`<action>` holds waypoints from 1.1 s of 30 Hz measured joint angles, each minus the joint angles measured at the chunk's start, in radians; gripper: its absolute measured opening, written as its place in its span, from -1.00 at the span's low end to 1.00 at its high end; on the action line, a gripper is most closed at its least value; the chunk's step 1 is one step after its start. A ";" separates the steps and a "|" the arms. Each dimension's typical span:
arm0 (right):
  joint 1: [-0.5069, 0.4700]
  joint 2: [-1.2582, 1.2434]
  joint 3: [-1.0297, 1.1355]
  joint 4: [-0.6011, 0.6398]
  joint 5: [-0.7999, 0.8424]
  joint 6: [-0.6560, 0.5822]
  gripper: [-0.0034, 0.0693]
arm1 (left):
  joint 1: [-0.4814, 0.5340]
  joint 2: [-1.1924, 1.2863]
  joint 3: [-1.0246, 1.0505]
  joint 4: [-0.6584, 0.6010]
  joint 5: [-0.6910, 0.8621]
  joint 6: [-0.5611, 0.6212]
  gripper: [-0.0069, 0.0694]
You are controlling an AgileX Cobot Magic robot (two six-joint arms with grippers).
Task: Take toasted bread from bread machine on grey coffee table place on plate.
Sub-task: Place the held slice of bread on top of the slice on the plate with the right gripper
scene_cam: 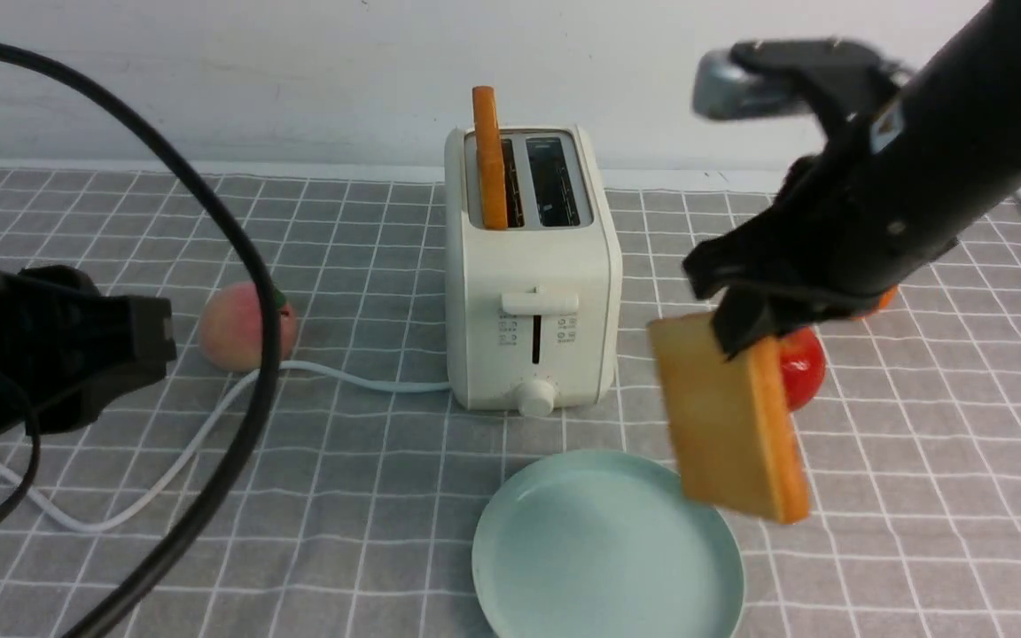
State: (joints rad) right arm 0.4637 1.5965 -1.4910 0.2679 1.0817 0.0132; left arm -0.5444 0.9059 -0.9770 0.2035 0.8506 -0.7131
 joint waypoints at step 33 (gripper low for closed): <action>0.000 0.112 0.038 -0.123 -0.106 -0.013 0.72 | 0.000 0.003 0.000 -0.038 -0.059 0.000 -0.19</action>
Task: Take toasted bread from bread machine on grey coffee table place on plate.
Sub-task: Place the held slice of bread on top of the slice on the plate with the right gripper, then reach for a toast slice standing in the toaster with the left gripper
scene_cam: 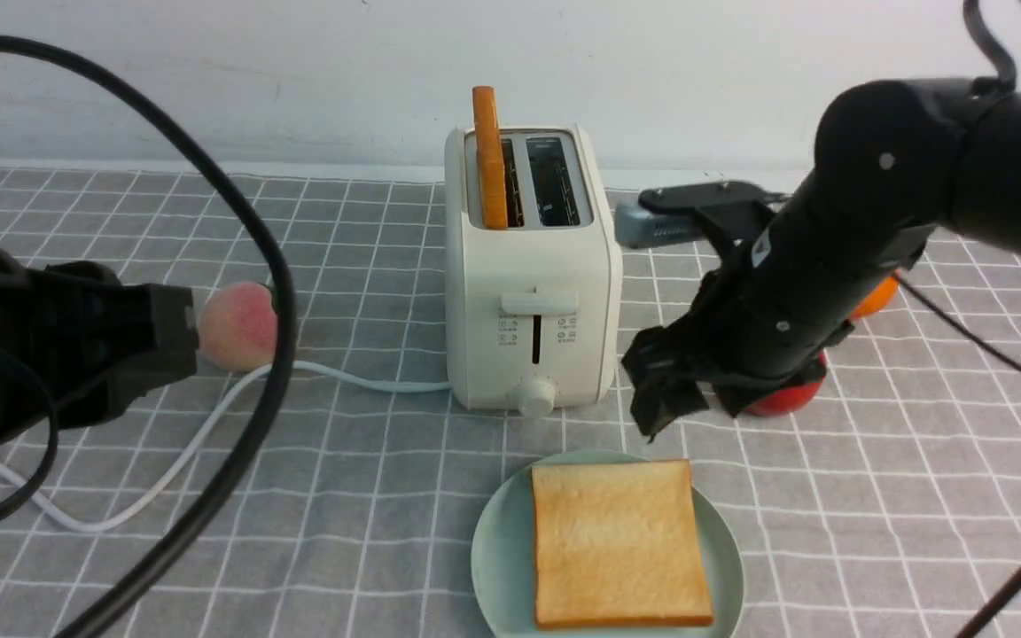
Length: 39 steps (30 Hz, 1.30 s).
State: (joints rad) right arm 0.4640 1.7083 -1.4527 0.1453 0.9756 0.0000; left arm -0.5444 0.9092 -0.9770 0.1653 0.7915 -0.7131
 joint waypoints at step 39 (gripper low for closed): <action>0.000 -0.830 0.415 0.024 0.077 -0.028 0.13 | 0.000 1.101 -1.099 0.132 0.137 0.131 0.26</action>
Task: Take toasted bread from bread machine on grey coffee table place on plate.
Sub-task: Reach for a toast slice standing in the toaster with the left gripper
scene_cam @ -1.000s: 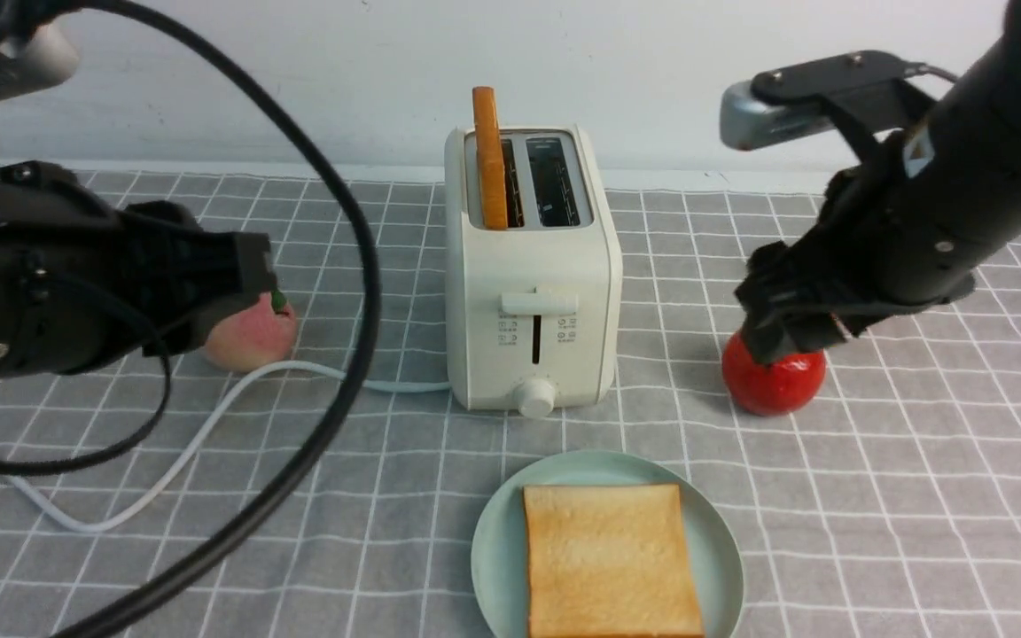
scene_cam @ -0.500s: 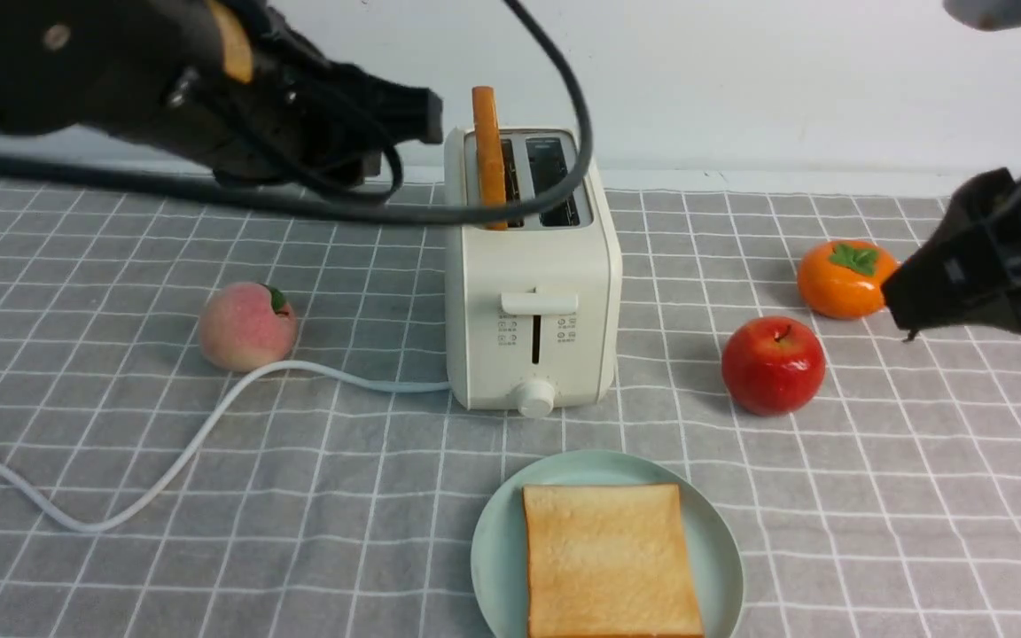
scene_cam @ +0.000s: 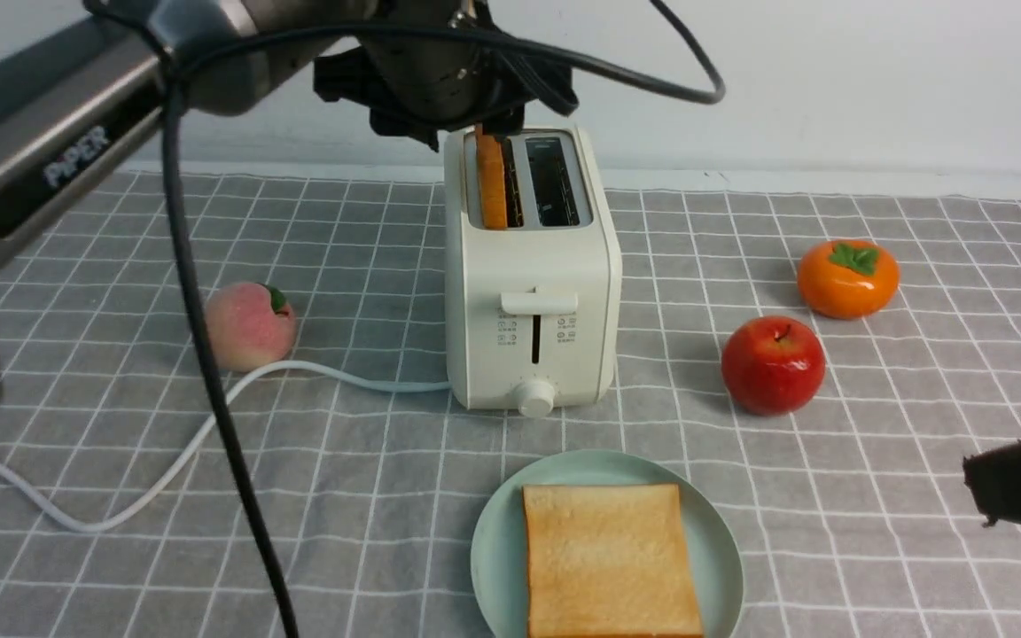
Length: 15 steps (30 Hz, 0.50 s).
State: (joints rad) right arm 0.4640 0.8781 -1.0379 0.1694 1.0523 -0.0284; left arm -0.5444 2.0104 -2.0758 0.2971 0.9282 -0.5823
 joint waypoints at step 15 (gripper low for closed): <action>0.000 -0.020 0.003 -0.050 -0.011 -0.001 0.11 | 0.000 0.097 -0.005 0.075 -0.087 -0.023 0.17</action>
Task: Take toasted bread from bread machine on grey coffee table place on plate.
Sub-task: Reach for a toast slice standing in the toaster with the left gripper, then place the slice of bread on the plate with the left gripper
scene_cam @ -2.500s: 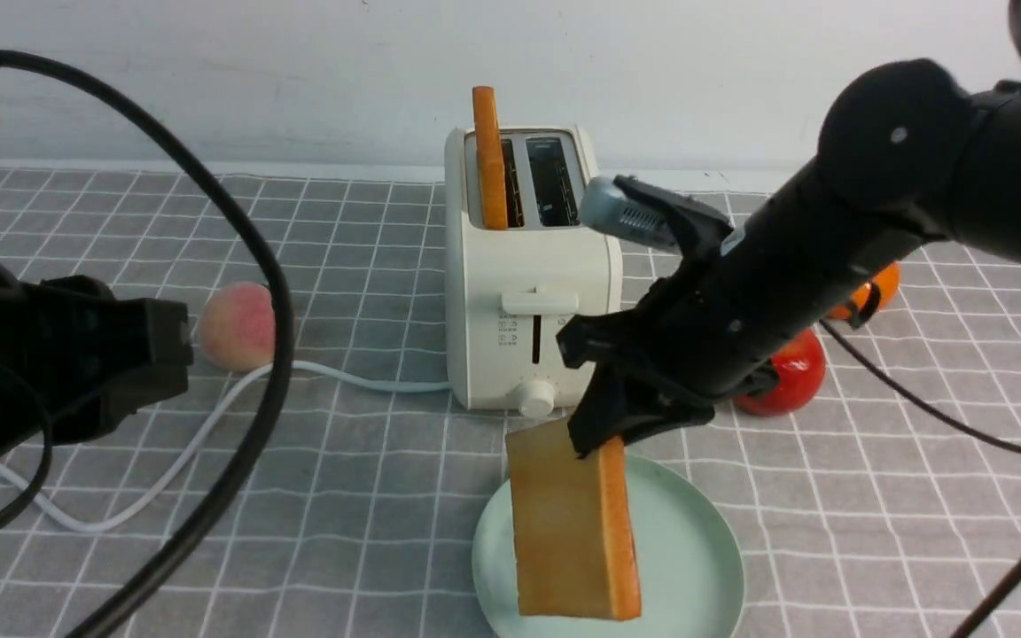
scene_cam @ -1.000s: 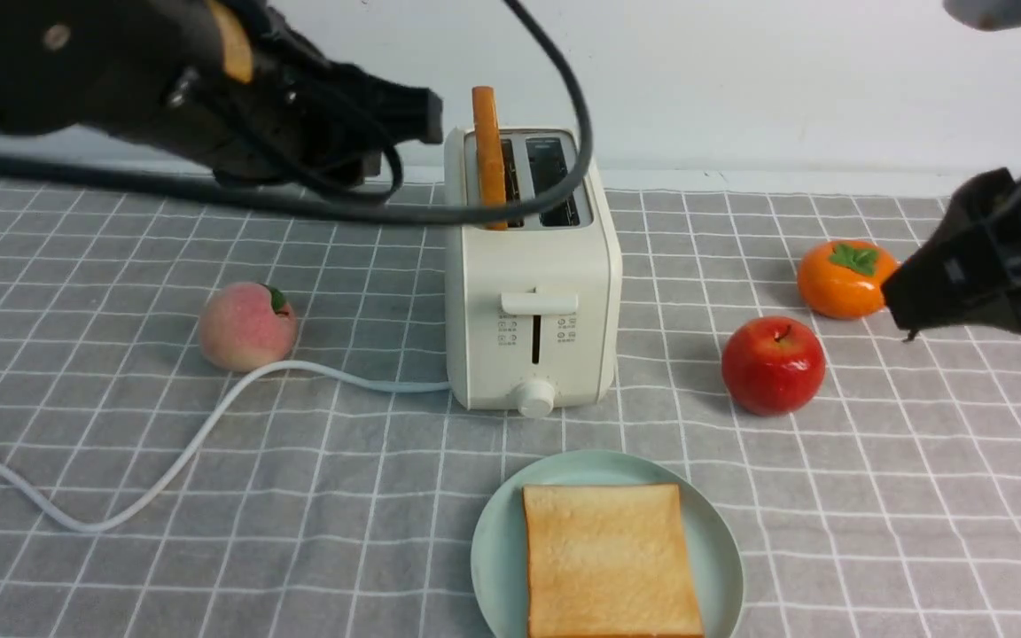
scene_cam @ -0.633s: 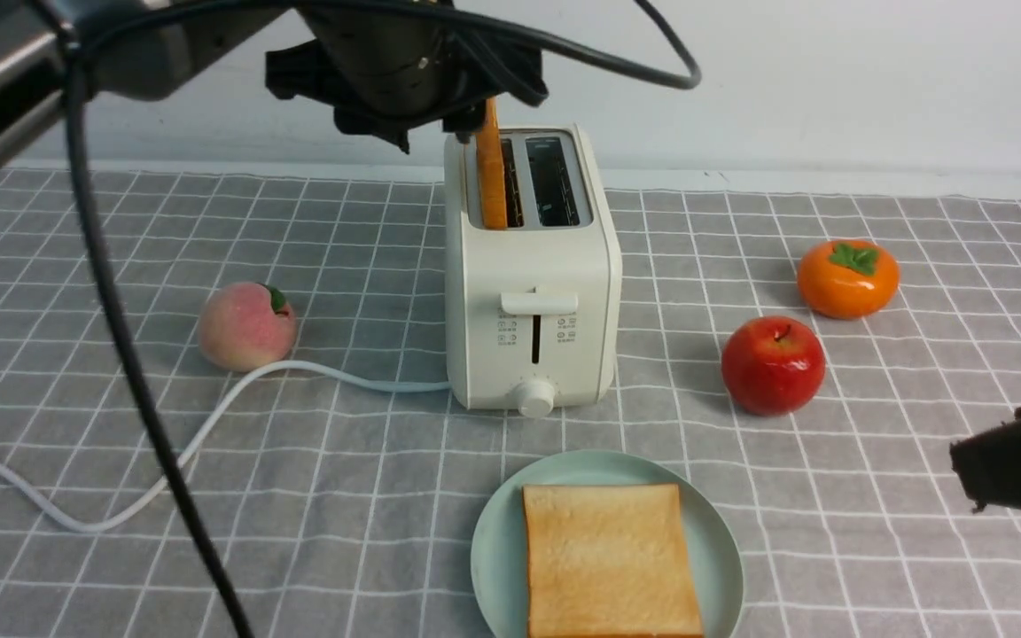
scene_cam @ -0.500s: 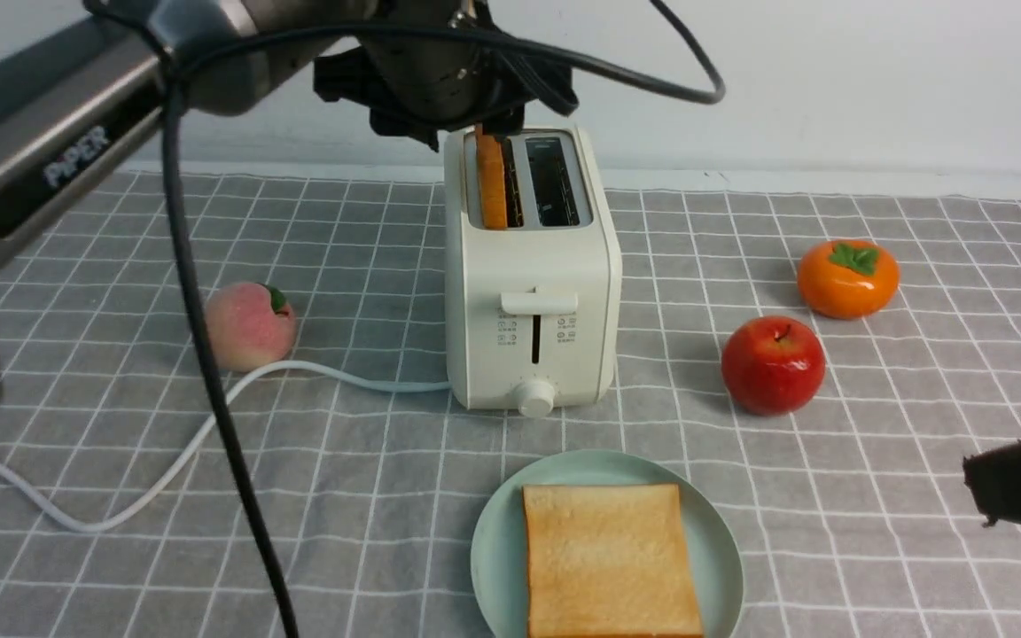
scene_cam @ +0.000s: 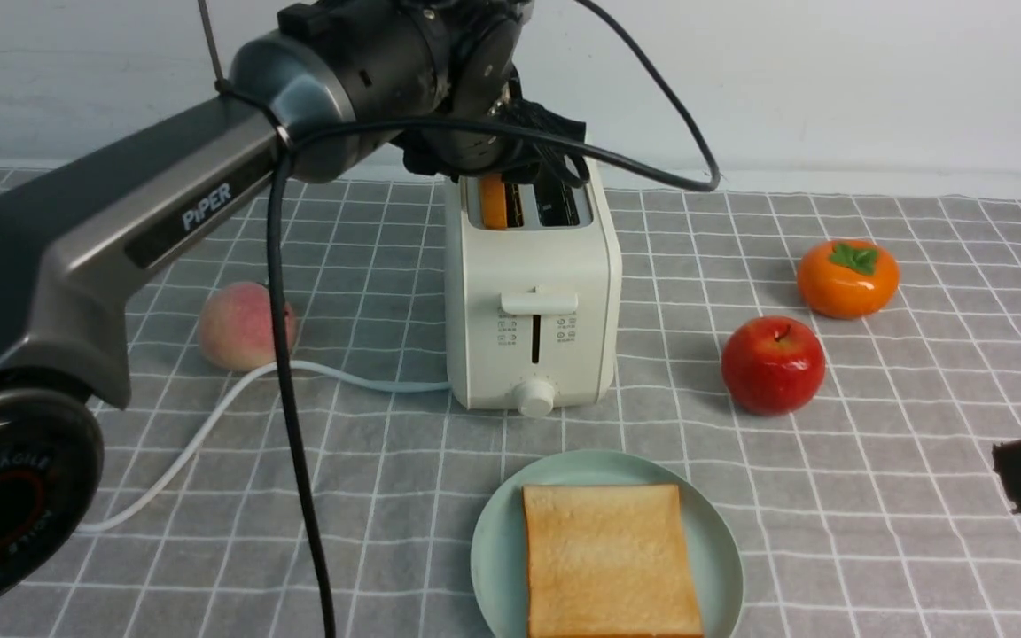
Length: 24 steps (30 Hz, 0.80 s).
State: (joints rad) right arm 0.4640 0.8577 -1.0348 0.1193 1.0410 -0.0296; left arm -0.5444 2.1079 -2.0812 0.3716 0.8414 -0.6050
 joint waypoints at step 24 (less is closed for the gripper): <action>0.000 0.000 0.000 -0.075 0.001 -0.002 0.11 | 0.002 -0.431 -0.016 0.091 0.411 0.065 -0.63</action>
State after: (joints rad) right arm 0.4640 0.8577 -1.0348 0.0441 1.0419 -0.0312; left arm -0.5424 1.6765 -2.0968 0.4628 1.2522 -0.5398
